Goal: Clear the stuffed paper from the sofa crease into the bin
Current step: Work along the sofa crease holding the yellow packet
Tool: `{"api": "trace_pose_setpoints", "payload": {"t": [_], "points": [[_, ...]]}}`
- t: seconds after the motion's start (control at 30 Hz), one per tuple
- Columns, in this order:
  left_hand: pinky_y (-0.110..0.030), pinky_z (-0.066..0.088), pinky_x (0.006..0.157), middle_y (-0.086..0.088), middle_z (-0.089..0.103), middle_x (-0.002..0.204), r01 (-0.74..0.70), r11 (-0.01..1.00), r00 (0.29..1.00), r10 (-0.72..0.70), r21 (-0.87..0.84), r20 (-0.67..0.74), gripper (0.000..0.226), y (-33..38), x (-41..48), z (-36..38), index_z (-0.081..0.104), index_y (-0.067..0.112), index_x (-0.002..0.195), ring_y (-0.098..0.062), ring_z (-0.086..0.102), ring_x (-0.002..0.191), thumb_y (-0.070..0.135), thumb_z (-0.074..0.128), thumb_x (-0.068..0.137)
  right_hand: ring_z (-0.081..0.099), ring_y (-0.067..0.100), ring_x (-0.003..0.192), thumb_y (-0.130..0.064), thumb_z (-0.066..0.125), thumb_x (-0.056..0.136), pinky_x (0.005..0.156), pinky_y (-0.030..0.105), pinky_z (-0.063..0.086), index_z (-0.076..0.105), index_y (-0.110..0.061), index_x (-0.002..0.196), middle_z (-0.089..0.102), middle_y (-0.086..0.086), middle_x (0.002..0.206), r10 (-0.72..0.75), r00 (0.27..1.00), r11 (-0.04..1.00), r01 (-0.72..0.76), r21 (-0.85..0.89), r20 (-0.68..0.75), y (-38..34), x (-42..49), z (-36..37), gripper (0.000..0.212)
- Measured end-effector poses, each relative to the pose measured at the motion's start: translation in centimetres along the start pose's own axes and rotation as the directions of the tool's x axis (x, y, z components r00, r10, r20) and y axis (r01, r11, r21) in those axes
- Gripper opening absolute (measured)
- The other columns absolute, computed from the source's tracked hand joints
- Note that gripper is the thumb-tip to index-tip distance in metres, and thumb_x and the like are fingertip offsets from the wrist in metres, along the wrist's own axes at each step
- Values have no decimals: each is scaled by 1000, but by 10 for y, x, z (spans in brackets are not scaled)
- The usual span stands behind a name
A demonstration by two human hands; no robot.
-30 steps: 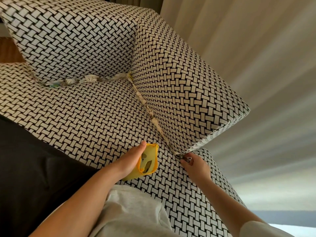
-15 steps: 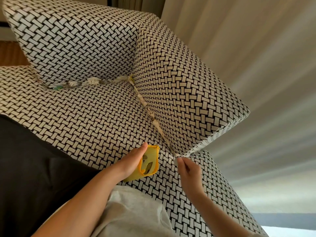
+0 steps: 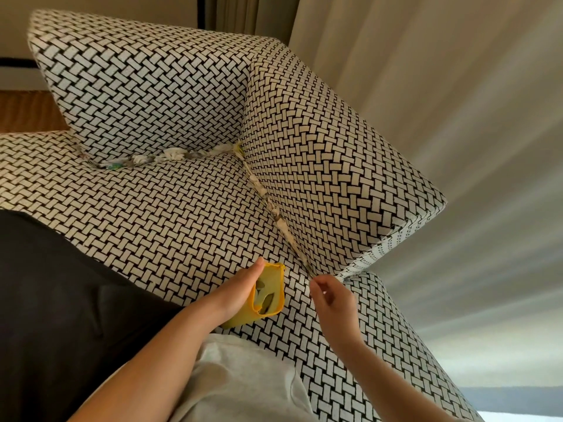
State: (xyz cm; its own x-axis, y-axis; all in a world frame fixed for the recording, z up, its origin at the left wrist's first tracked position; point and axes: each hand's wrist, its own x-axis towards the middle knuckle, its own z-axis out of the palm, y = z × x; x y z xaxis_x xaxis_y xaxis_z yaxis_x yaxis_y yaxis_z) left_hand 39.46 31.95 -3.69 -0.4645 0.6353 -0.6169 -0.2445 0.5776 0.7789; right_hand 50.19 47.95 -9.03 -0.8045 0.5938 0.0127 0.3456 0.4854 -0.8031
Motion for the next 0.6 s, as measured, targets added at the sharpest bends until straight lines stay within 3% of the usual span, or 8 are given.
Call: {"api": "trace_pose_setpoints", "payload": {"t": [0.07,0.17,0.4,0.53,0.6], "points": [[-35,22,104,-5,41,134,15,1000,1000,-14,28,-20,68,0,-2,0,23,25,145,-17,37,119,62,6,90,41,2,48,-21,58,90,44,11,31,64,-22,96,57,-9,68,96,995,980,-100,-173,-32,21,6,-7,9],[-33,23,101,-5,45,125,3,1000,1000,-3,27,-4,67,3,-3,0,27,23,143,-16,38,113,60,5,91,44,3,54,-28,59,89,43,12,30,62,-23,110,54,-7,71,178,983,920,-178,-348,-33,43,9,-13,23],[-35,20,107,-7,35,143,3,999,1000,-2,39,-7,63,6,-5,1,20,25,145,-21,32,130,56,5,93,39,0,50,-39,50,92,43,15,25,59,-32,115,44,-14,60,180,980,811,-98,-577,86,40,24,-18,26],[-31,22,102,-8,37,140,-12,999,1000,12,50,-1,64,6,-3,2,24,23,144,-16,36,115,55,4,93,52,6,71,-40,44,94,47,15,33,52,-32,125,56,-11,91,130,978,728,18,-686,163,38,24,-22,33],[-32,21,103,-7,36,142,-12,998,1000,13,54,-4,64,4,-2,2,22,25,145,-18,35,122,56,4,92,53,8,75,-42,43,94,48,15,34,52,-31,126,58,-9,99,125,982,722,10,-692,145,39,23,-18,34]]}}
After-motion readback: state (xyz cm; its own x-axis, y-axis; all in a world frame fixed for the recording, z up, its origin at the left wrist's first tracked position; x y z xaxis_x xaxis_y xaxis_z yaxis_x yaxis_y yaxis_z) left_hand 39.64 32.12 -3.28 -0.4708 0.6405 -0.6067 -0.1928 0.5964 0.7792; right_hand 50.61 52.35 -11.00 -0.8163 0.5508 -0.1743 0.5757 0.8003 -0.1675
